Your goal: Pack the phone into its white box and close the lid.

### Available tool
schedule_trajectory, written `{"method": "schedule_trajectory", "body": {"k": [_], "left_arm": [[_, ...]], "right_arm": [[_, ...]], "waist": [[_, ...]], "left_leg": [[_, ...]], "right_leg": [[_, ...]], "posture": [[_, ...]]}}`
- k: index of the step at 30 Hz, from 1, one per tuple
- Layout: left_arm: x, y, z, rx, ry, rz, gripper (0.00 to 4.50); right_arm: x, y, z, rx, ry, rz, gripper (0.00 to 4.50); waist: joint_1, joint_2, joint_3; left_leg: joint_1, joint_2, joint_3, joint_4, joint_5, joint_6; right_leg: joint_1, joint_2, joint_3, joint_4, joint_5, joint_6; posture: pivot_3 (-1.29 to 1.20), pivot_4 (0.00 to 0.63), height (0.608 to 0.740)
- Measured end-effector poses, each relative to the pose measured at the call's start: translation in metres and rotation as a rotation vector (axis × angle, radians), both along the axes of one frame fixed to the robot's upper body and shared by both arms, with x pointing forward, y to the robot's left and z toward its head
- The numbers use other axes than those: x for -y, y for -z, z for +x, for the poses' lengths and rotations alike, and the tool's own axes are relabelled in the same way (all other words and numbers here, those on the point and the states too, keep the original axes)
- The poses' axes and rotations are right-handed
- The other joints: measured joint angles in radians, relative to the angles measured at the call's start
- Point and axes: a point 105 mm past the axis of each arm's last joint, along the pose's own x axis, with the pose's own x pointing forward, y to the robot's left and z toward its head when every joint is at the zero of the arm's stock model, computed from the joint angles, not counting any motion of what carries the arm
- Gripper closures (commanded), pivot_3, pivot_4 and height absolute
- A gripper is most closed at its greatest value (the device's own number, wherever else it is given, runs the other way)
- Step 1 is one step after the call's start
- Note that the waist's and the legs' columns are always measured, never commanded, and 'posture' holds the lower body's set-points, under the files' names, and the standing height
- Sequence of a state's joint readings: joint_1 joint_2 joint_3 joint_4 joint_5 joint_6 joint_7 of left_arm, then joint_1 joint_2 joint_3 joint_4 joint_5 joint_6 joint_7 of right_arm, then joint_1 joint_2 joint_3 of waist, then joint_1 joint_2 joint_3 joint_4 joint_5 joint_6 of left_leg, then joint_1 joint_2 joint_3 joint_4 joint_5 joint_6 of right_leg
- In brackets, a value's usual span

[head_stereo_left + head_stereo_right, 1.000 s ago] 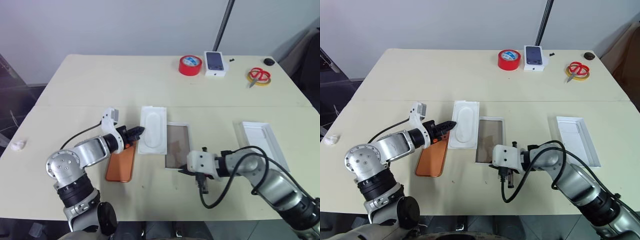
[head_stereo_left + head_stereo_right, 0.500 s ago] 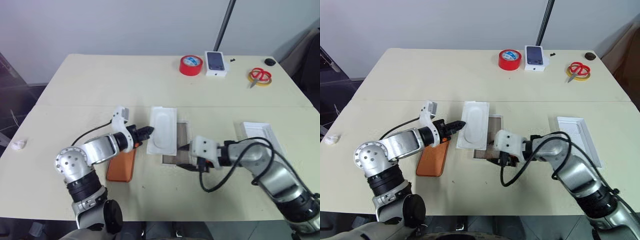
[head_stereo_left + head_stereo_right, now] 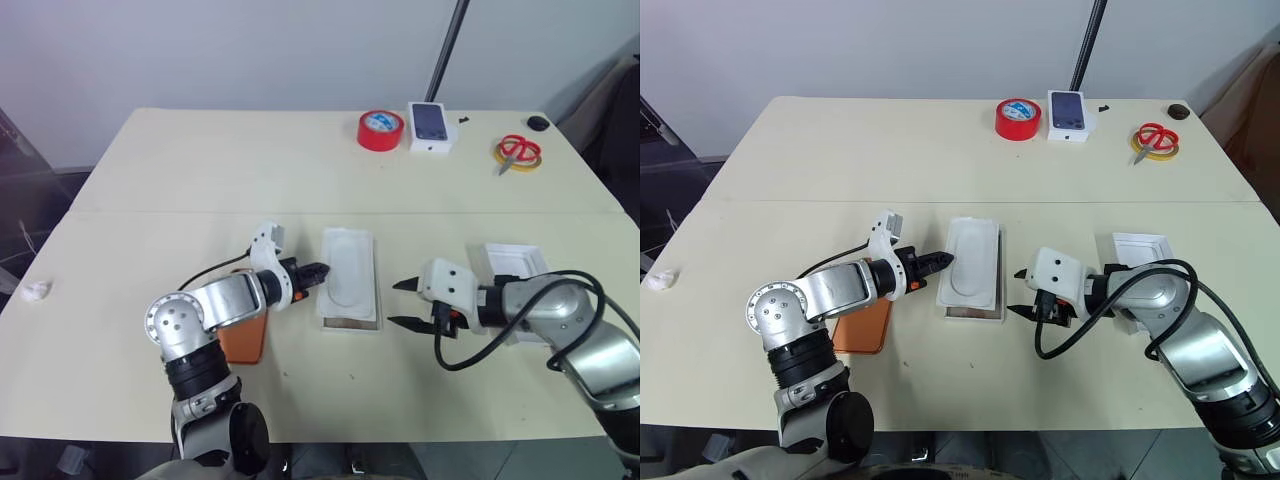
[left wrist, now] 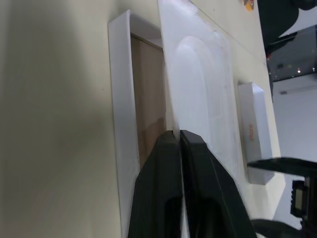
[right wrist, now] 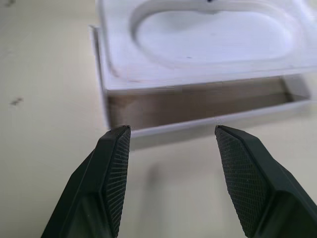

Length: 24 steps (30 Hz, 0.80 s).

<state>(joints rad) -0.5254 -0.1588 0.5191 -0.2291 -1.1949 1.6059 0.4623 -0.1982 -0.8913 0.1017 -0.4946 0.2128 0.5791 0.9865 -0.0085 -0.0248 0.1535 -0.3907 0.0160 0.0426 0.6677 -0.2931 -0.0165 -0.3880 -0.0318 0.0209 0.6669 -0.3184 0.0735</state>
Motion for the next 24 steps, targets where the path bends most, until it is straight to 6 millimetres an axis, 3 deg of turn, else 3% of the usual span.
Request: {"method": "schedule_trajectory", "body": {"k": [4, 7, 11, 16, 18, 20, 24], "left_arm": [[-0.001, 0.0, 0.0, 0.009, 0.009, 0.019, 1.13], [-0.01, -0.001, -0.001, 0.027, 0.016, 0.036, 1.08], [-0.038, 0.002, -0.005, 0.049, 0.006, 0.09, 1.08], [-0.076, -0.014, -0.009, 0.184, 0.0, 0.224, 1.08], [-0.089, -0.023, -0.012, 0.313, 0.008, 0.352, 1.08], [-0.093, -0.029, -0.015, 0.428, 0.041, 0.422, 1.08], [-0.105, -0.021, -0.022, 0.55, 0.133, 0.528, 1.08]], "right_arm": [[0.005, -0.002, 0.007, 0.025, 0.022, -0.009, 1.63], [0.007, -0.005, 0.013, 0.041, 0.036, -0.006, 2.51], [0.002, -0.016, 0.022, 0.093, 0.039, 0.018, 4.46], [-0.017, -0.027, 0.037, 0.156, 0.045, 0.081, 4.46], [-0.036, -0.026, 0.043, 0.165, 0.04, 0.105, 4.46], [-0.048, -0.02, 0.049, 0.165, 0.055, 0.099, 4.46], [-0.066, -0.005, 0.061, 0.148, 0.102, 0.075, 4.46]], "waist": [[-0.002, 0.0, 0.0], [-0.004, 0.0, 0.0], [-0.005, 0.0, 0.0], [-0.005, 0.0, 0.0], [-0.008, 0.001, 0.0], [-0.007, 0.002, 0.001], [-0.006, 0.003, 0.001]], "left_leg": [[0.0, 0.0, 0.0, 0.0, 0.001, -0.002], [0.0, 0.0, 0.0, 0.0, 0.002, -0.004], [0.0, 0.001, 0.0, -0.001, 0.003, -0.006], [0.0, 0.0, 0.0, -0.001, 0.004, -0.007], [0.0, 0.0, 0.0, -0.002, 0.004, -0.008], [0.0, 0.0, 0.001, -0.003, 0.004, -0.008], [-0.001, 0.0, 0.001, -0.005, 0.004, -0.007]], "right_leg": [[0.0, 0.0, 0.0, 0.0, 0.0, 0.0], [0.0, 0.0, 0.0, 0.0, 0.0, 0.0], [-0.001, 0.001, 0.0, 0.0, 0.0, 0.0], [-0.001, 0.0, 0.0, 0.0, 0.0, -0.001], [-0.002, 0.0, 0.0, 0.0, 0.0, -0.001], [-0.002, -0.002, 0.0, -0.001, 0.0, -0.002], [-0.004, -0.004, 0.0, -0.002, -0.002, -0.007]], "posture": [[0.0, 0.15, 0.74], [0.0, 0.15, 0.74], [0.0, 0.15, 0.74], [0.0, 0.15, 0.74], [0.0, 0.15, 0.74], [0.0, 0.15, 0.74], [0.0, 0.15, 0.74]]}}
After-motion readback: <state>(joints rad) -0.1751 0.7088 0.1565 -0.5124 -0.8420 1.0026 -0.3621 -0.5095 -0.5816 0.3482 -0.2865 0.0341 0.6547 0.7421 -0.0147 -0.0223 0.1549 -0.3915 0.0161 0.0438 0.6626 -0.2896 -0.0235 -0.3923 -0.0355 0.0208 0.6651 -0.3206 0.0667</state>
